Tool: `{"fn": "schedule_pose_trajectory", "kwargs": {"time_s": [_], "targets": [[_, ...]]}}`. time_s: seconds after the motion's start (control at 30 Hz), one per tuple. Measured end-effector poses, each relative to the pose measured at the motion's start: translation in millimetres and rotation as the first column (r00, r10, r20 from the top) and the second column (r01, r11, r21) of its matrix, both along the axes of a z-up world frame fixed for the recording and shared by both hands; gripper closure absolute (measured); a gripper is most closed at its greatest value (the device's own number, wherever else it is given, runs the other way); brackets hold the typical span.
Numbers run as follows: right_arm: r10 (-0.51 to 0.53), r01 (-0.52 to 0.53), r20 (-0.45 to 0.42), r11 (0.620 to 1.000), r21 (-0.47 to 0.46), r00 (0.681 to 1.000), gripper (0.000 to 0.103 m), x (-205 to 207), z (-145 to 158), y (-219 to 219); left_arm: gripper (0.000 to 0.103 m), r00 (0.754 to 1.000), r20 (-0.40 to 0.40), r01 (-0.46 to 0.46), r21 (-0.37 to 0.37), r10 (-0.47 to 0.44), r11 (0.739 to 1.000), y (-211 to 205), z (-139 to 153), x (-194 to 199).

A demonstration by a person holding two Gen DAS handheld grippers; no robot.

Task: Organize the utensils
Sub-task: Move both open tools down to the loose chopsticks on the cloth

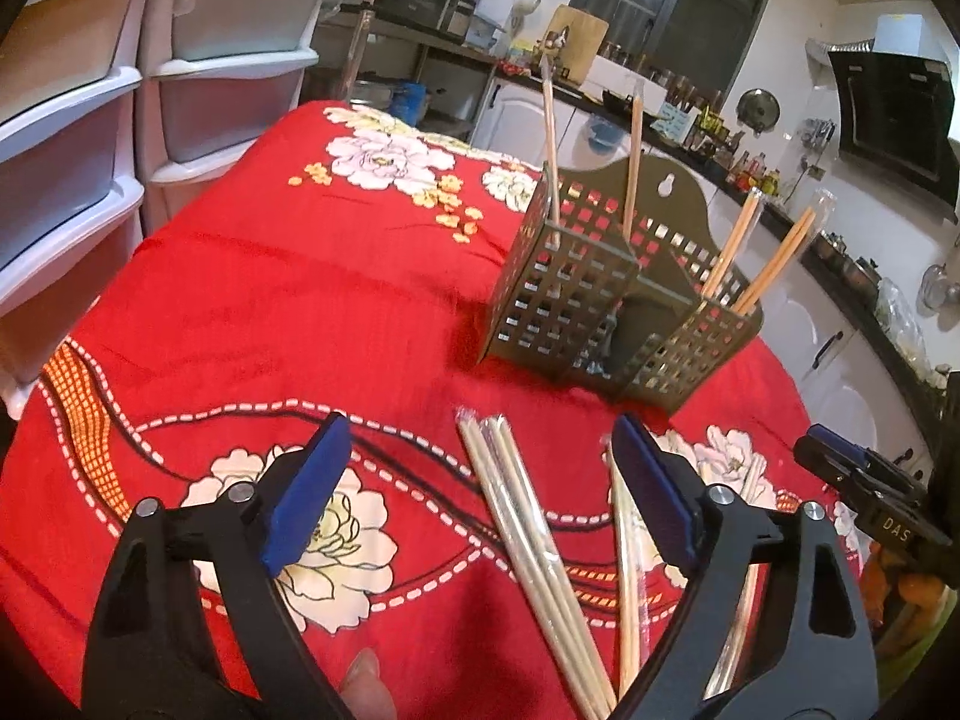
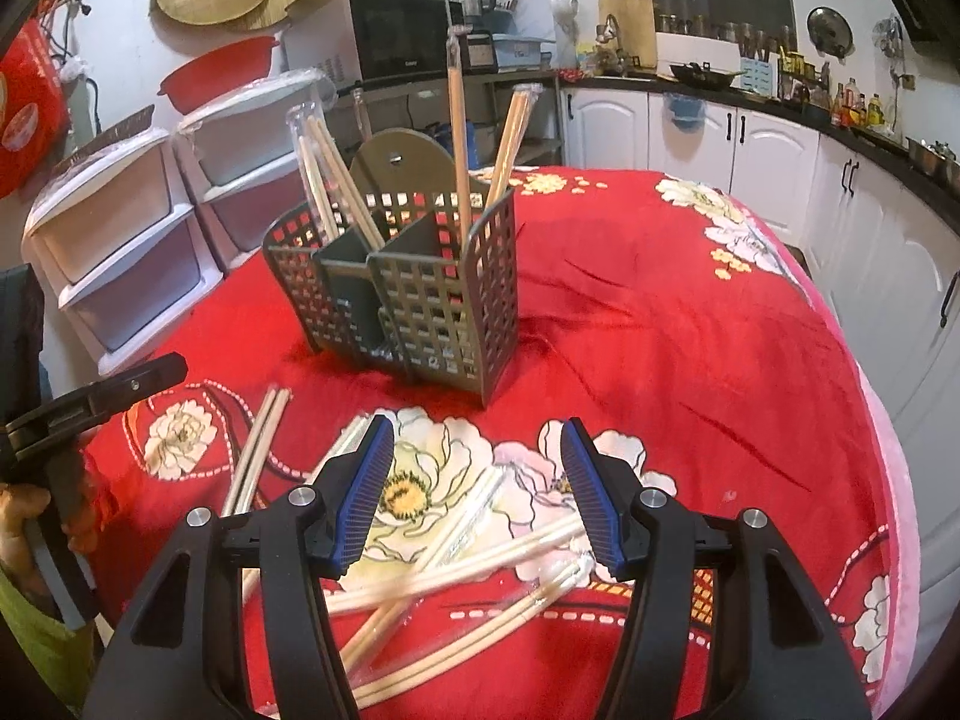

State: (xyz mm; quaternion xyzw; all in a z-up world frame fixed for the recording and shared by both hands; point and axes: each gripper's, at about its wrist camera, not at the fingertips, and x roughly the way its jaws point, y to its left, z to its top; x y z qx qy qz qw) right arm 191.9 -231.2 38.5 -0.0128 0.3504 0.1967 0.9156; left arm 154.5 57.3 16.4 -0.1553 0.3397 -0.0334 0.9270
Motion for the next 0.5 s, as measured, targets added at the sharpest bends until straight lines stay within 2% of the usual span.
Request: {"fn": "schedule_pose_trajectory", "kwargs": {"time_s": [0.2,0.5], "targets": [[0.023,-0.023,-0.025,1.000,-0.008,0.999,0.047,0,-9,2,0.028,0.999,-0.036,0.014,0.003,-0.014,1.000,-5,-12,1],[0.051,-0.054,-0.093,0.998,-0.028,0.994,0.048,8,-31,11,0.049,0.993,-0.110,0.037,-0.010,-0.037,0.999,-11,-34,8]]}}
